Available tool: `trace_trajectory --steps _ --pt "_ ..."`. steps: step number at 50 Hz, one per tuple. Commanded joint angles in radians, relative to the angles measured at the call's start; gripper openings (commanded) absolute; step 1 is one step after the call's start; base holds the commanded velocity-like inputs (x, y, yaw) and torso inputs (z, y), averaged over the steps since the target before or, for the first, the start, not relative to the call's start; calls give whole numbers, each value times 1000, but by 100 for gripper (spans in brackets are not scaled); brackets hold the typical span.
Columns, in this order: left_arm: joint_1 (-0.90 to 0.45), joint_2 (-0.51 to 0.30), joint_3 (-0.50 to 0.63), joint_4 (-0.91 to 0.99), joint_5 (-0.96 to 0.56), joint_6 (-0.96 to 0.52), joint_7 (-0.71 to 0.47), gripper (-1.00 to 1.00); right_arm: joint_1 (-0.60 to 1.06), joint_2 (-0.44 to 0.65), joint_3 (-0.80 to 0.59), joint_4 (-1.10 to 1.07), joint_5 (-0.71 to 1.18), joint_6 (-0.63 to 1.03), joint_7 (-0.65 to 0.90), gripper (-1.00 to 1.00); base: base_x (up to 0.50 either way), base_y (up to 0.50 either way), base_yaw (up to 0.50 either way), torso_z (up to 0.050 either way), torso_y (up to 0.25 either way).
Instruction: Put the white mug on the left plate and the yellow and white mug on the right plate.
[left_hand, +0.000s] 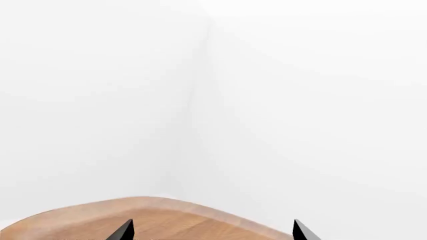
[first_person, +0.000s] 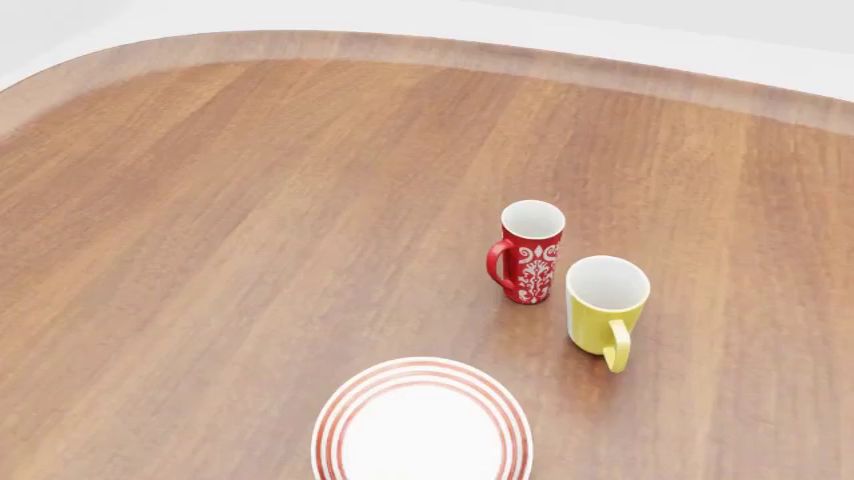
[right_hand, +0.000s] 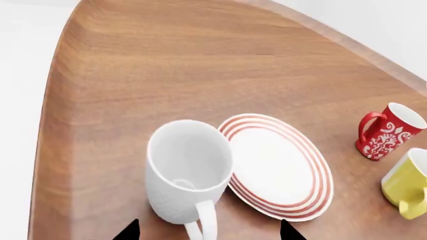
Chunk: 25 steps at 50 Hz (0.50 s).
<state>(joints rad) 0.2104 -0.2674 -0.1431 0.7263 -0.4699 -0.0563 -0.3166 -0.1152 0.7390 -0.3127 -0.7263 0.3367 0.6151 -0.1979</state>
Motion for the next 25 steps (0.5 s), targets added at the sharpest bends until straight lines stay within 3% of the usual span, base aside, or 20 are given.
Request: trace_trajectory --steps 1,25 --pt "-1 -4 -18 12 -57 -4 -12 100 89 -23 -68 106 9 -17 -90 100 0 0 0 0 0" --pt "4 -10 -8 4 -43 18 -13 100 240 -16 -89 380 58 -107 -309 100 0 0 0 0 0"
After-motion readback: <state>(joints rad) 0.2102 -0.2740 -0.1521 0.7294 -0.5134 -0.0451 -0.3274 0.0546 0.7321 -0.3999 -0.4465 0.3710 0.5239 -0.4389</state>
